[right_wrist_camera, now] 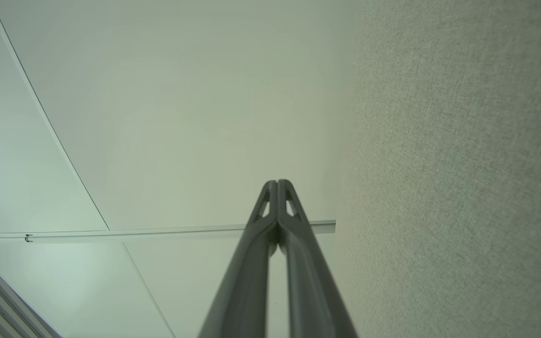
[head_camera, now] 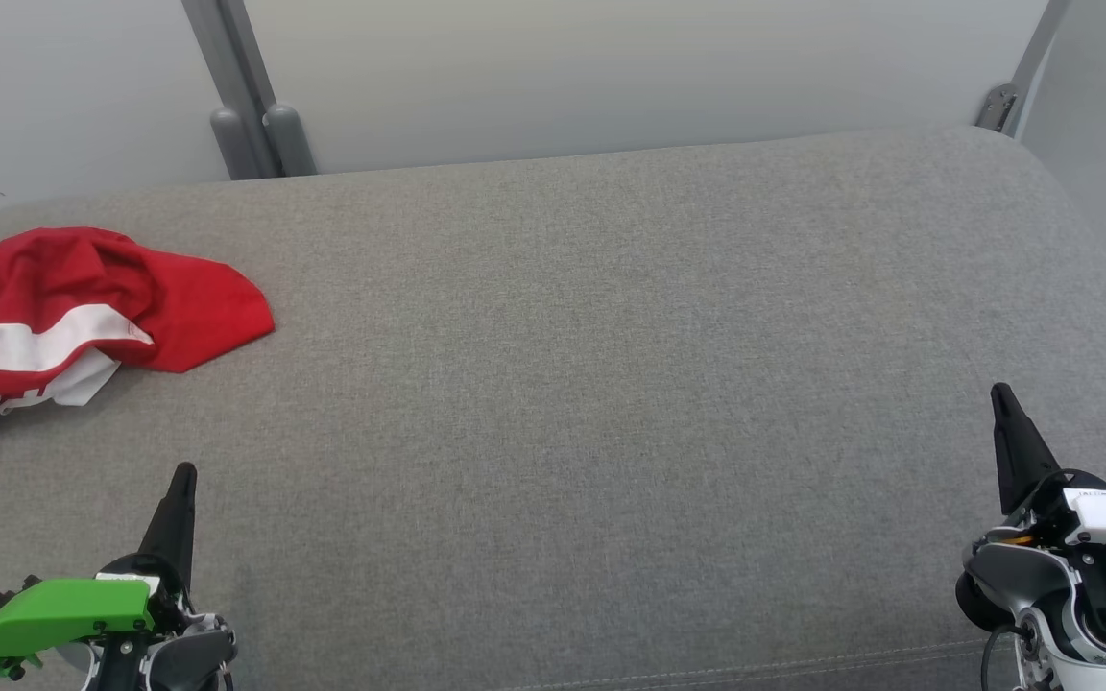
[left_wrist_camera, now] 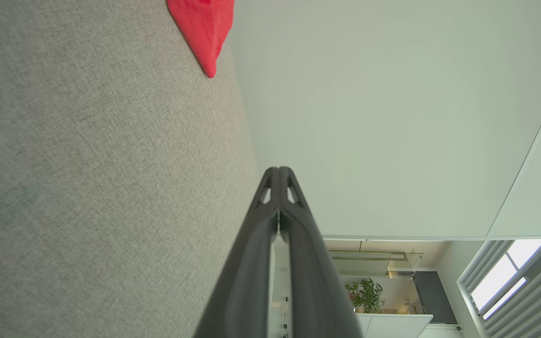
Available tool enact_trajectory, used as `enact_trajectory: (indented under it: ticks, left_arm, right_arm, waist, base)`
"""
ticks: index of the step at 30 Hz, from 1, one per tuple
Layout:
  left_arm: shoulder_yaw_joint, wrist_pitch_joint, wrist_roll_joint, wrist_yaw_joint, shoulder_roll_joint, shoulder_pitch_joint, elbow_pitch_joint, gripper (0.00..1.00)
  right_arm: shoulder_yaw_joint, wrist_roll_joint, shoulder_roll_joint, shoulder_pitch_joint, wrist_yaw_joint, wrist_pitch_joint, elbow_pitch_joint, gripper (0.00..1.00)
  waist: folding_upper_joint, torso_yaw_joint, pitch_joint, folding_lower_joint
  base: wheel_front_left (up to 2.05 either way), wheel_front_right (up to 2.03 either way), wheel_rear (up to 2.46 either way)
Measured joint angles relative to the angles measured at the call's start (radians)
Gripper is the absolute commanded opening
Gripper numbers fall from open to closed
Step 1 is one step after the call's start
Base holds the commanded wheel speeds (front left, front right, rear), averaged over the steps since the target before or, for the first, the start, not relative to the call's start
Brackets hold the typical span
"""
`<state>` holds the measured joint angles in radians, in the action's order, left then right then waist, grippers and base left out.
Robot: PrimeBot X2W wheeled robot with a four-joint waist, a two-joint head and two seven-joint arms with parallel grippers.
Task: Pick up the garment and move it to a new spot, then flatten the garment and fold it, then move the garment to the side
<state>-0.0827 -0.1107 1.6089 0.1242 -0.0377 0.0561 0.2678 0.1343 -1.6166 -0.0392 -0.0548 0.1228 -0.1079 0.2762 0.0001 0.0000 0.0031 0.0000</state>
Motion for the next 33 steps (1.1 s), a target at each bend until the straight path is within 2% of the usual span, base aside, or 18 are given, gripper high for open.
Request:
enact_trajectory:
  ticks: [33]
  left_arm:
    - [0.000,0.000,0.000,0.000,0.000,0.000,0.000,0.00]
  right_arm:
    - [0.000,0.000,0.000,0.000,0.000,0.000,0.000,0.00]
  waist:
    - [0.0000,0.000,0.000,0.0000]
  base:
    - [0.00,0.00,0.00]
